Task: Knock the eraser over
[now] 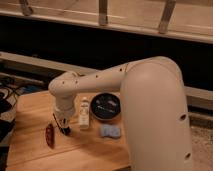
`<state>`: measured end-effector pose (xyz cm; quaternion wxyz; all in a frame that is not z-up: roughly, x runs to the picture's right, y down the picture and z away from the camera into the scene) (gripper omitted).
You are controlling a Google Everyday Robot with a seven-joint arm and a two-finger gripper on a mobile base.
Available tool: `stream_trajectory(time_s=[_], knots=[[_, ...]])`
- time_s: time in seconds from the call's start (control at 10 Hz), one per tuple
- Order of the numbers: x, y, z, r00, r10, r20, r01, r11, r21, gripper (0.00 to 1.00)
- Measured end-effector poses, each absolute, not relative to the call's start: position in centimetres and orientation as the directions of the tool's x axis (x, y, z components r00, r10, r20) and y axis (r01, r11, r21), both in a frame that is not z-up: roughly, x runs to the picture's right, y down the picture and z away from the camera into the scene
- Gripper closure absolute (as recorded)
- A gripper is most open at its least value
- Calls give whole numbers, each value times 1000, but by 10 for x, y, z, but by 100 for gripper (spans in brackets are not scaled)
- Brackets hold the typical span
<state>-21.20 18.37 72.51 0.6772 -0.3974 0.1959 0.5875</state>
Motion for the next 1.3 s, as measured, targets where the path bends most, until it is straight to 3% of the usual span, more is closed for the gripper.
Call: stream_trajectory(time_s=[1.3], knots=[[-213,198,717,276,611,-742,-948,49,-313,100]])
